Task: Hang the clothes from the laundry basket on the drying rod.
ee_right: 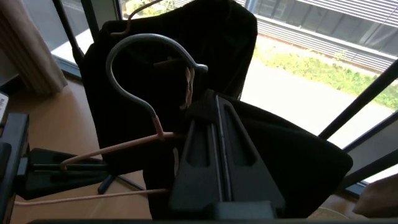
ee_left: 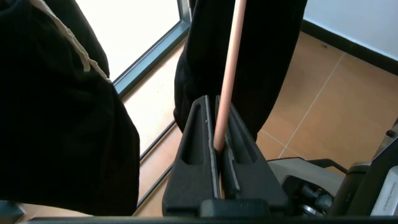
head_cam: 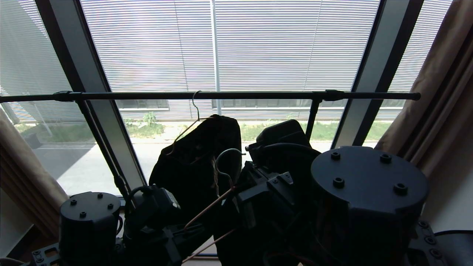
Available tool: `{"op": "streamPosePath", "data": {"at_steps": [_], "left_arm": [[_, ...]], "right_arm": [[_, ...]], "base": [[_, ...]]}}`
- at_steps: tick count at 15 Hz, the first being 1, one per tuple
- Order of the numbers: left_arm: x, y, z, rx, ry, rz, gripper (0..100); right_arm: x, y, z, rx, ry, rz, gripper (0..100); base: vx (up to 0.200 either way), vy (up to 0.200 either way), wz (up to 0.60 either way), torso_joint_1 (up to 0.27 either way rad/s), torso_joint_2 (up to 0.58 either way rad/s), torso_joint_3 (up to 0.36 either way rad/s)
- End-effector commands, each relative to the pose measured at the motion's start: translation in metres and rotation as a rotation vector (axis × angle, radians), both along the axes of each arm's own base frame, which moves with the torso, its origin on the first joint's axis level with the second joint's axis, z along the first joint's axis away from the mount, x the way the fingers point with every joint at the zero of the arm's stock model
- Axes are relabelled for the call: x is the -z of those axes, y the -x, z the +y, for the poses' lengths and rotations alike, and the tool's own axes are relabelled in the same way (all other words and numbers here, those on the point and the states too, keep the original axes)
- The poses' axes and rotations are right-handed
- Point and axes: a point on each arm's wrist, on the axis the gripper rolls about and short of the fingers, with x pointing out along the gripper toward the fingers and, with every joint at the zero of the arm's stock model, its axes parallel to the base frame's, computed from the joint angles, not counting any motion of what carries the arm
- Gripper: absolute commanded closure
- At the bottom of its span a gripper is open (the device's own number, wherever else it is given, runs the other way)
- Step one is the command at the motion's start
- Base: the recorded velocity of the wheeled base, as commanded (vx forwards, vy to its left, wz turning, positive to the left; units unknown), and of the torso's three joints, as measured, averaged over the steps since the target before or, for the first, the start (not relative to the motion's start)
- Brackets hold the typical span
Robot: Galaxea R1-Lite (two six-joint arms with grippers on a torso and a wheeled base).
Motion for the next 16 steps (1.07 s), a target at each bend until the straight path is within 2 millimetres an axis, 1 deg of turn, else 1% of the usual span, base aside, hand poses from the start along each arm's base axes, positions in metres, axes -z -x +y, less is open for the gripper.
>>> {"op": "streamPosePath", "data": {"at_steps": [1,4,5,6,8,11,14,16], "left_arm": [[0.001,-0.001,0.000,-0.002,-0.004,0.005,100],[0.003,-0.004,0.001,-0.014,-0.007,0.008,100],[0.001,-0.007,0.005,-0.039,-0.005,0.000,100],[-0.002,-0.014,0.014,-0.088,0.010,-0.030,100],[0.000,-0.020,0.018,-0.117,0.009,-0.032,100],[-0.001,-0.028,0.022,-0.152,0.012,-0.039,100],[0.002,-0.032,0.021,-0.164,0.005,-0.040,100],[0.004,-0.034,0.015,-0.161,0.006,-0.057,100]], "right_arm": [[0.002,0.000,0.006,-0.008,-0.002,0.002,100],[-0.003,0.001,0.005,-0.003,-0.027,-0.001,100],[-0.008,0.002,0.002,0.001,-0.045,-0.006,100],[-0.019,0.005,-0.008,0.019,-0.091,-0.014,100],[-0.024,0.007,-0.013,0.020,-0.106,-0.021,100],[-0.024,0.007,-0.013,0.020,-0.108,-0.020,100],[-0.022,0.006,-0.011,0.020,-0.101,-0.017,100],[-0.016,0.004,-0.006,0.021,-0.098,-0.006,100]], "base": [[0.000,0.000,0.00,0.000,0.00,0.000],[0.000,0.000,0.00,0.000,0.00,0.000],[0.000,0.000,0.00,0.000,0.00,0.000],[0.000,0.000,0.00,0.000,0.00,0.000],[0.000,0.000,0.00,0.000,0.00,0.000],[0.000,0.000,0.00,0.000,0.00,0.000],[0.000,0.000,0.00,0.000,0.00,0.000],[0.000,0.000,0.00,0.000,0.00,0.000]]}}
